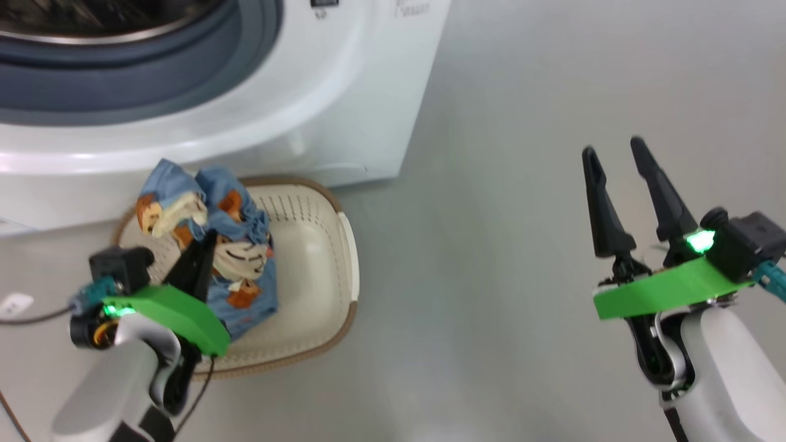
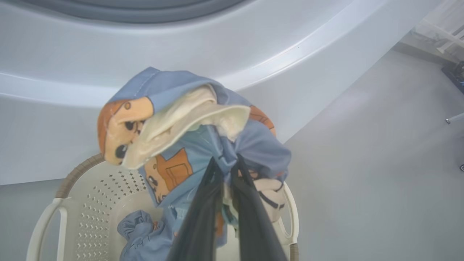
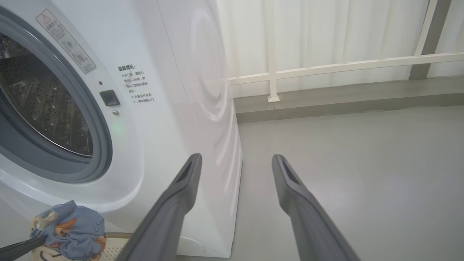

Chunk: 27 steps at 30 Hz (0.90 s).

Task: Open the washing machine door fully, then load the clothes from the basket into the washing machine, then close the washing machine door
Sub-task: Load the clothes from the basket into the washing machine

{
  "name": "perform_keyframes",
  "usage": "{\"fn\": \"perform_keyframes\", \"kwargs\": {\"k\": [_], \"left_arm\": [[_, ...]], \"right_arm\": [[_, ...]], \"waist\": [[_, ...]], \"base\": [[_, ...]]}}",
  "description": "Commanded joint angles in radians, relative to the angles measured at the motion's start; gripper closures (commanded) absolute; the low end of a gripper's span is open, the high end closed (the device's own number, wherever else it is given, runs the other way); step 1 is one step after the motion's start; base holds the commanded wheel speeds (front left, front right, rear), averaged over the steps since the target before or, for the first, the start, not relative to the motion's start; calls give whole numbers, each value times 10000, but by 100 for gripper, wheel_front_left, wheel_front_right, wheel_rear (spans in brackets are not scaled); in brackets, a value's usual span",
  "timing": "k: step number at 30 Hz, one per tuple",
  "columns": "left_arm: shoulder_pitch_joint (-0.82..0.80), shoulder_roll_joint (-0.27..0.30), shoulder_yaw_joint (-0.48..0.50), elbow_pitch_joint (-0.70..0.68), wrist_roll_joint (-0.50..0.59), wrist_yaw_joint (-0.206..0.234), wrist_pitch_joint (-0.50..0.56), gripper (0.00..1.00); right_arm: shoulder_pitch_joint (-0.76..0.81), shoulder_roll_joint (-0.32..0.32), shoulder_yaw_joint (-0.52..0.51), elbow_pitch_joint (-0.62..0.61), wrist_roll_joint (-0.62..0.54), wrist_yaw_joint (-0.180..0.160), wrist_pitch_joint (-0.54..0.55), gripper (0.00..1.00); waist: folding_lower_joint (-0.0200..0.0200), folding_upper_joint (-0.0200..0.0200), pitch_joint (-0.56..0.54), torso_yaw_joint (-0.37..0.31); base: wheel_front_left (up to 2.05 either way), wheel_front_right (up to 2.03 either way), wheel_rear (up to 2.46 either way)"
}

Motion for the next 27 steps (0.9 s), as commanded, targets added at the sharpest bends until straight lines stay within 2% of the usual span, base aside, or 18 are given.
{"fn": "perform_keyframes", "kwargs": {"k": [1,11,21,27], "left_arm": [[372,202,605,-350,358,-21,-107,100],[2546,-292,3259,-1992,2476,-21,-108,100],[4599,-880,4902,-3908,3861,-21,-108,100],[5603,-1339,5833,-5169,4673,-21,-108,100]], "right_arm": [[346,-105,83,-142,62,56,-78,0],[1455,-374,-10,89,186,56,-78,0],[2282,-479,-213,110,218,56,-78,0],[2623,-529,-483,16,208,56,-78,0]], "waist": [[0,0,-1073,443],[0,0,-2611,741],[0,0,-3477,1033],[0,0,-3589,1295]], "base": [[0,0,0],[0,0,0],[0,0,0],[0,0,0]]}}
